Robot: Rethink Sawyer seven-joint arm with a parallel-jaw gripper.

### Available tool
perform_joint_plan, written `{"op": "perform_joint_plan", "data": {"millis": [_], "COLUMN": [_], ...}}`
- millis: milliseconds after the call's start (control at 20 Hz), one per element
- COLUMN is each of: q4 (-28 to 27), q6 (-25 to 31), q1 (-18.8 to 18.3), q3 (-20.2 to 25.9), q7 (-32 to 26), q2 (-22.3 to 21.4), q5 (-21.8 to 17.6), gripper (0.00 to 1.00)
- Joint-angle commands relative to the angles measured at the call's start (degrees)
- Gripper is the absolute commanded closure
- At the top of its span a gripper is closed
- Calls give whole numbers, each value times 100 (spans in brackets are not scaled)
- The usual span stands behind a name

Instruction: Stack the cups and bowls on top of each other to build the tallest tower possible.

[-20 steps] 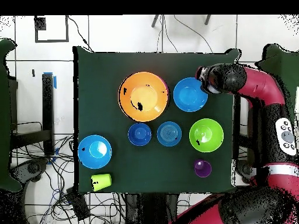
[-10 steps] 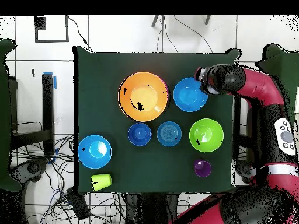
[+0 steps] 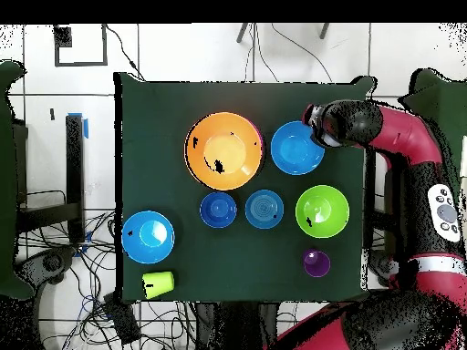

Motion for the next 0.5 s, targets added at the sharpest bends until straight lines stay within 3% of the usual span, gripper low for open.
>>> {"op": "perform_joint_plan", "data": {"millis": [50, 500], "q4": [239, 316], "q6": [374, 367], "q1": [228, 438], "q3": [-41, -267], "q7": [-1610, -1349], "q2": [-167, -485], "q5": [-277, -453], "gripper": [0, 0]}}
